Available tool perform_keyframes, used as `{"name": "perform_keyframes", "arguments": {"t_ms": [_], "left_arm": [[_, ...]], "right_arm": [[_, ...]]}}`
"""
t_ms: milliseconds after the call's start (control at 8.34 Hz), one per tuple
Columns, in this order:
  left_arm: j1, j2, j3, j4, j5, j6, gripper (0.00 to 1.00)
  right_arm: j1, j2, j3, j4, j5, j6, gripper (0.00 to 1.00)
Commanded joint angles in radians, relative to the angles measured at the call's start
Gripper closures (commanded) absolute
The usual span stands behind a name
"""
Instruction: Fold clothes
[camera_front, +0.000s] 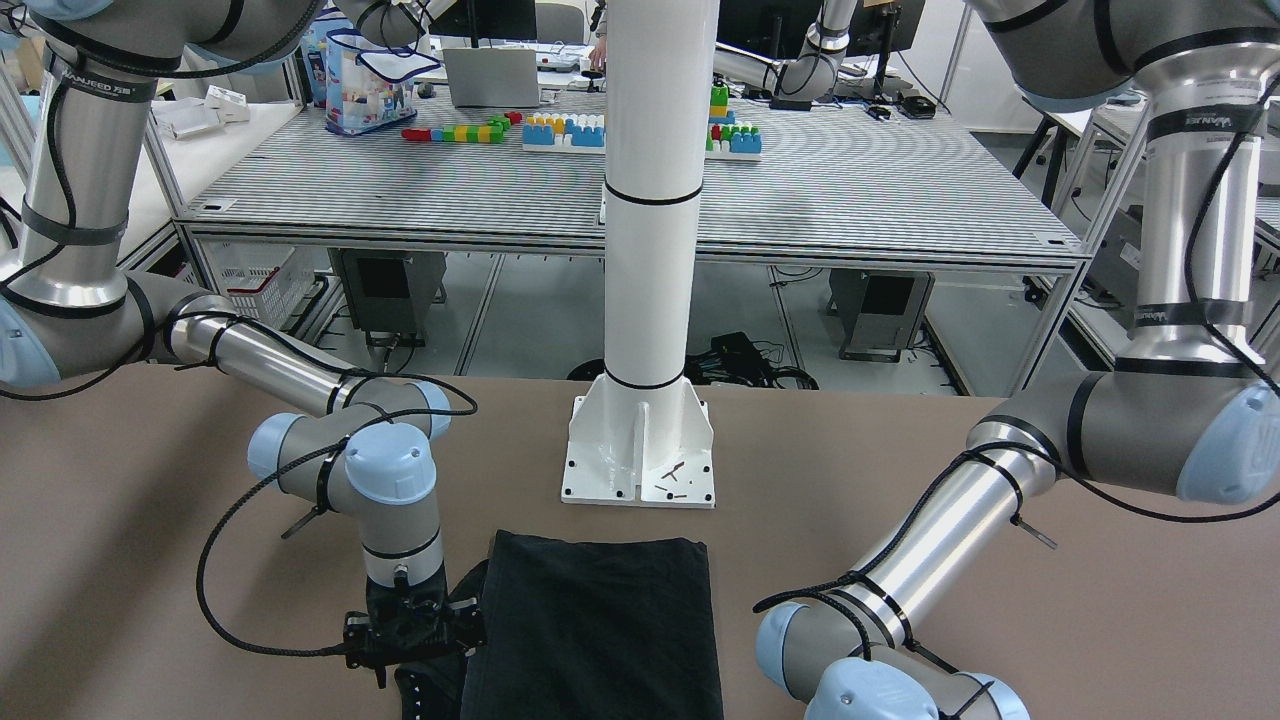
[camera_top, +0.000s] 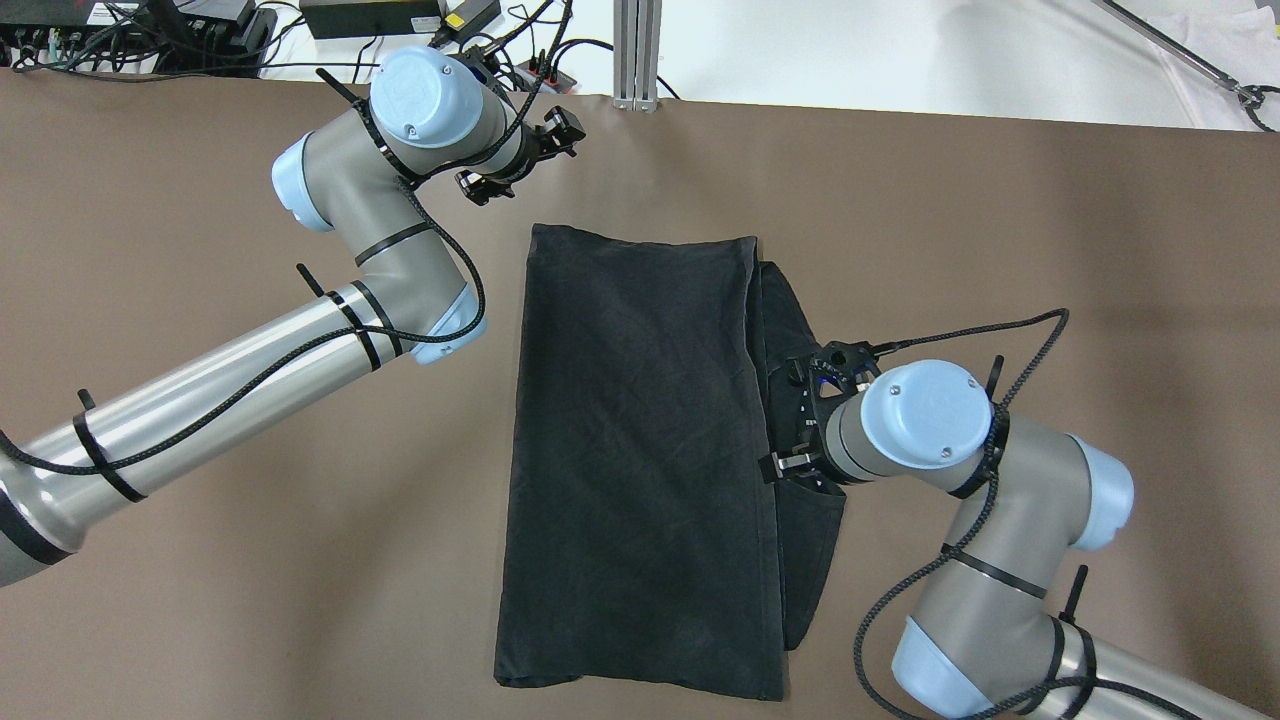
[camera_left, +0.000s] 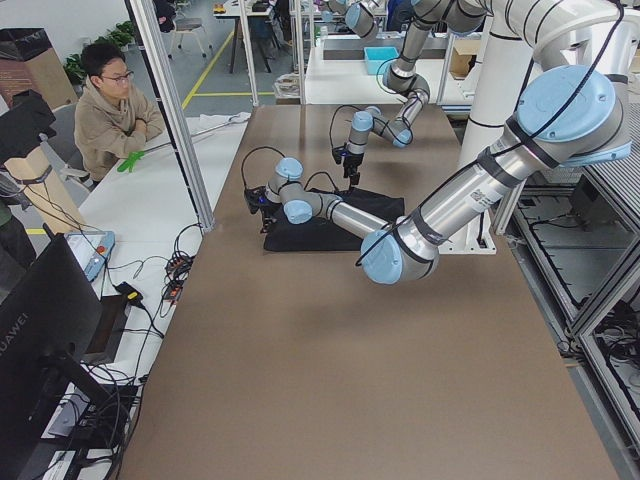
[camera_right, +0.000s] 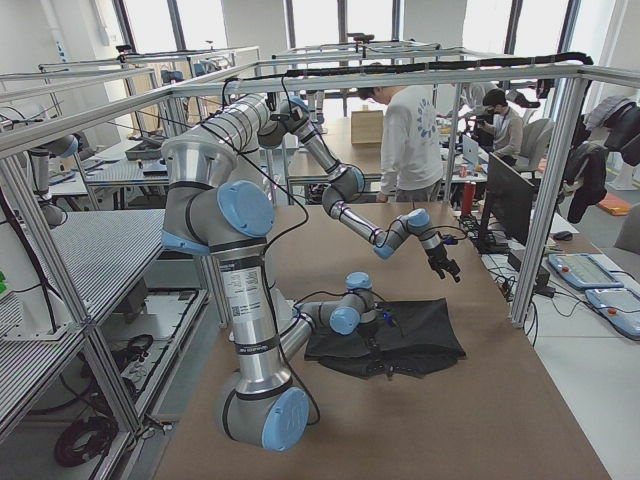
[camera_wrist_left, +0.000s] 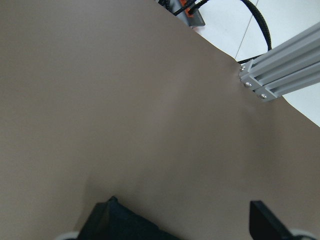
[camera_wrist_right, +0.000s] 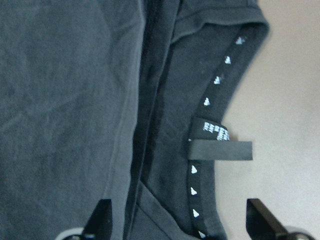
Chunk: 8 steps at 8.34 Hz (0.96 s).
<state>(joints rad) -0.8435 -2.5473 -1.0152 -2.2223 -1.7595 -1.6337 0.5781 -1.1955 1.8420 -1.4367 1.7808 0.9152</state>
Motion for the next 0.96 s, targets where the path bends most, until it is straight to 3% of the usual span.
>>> {"name": "perform_keyframes", "arguments": {"t_ms": [0,240,600,719,839], "left_arm": [[0.0,0.019,-0.023,0.0,-0.002,0.0,0.0],[0.0,0.019,-0.022,0.0,-0.002,0.002,0.0],[0.0,0.022,-0.023,0.0,0.0,0.0,0.0],[0.0,0.022,-0.023,0.0,0.0,0.002,0.0],[0.0,0.022,-0.023,0.0,0.0,0.002,0.0]], "right_arm": [[0.014,0.17,-0.177,0.01,0.006,0.011,0.06],[0.073,0.183,-0.236,0.024,-0.02,0.004,0.06],[0.1,0.153,-0.367,0.206,-0.02,-0.016,0.06],[0.124,0.124,-0.369,0.246,-0.005,-0.03,0.06],[0.181,0.122,-0.328,0.24,0.074,-0.035,0.06]]}}
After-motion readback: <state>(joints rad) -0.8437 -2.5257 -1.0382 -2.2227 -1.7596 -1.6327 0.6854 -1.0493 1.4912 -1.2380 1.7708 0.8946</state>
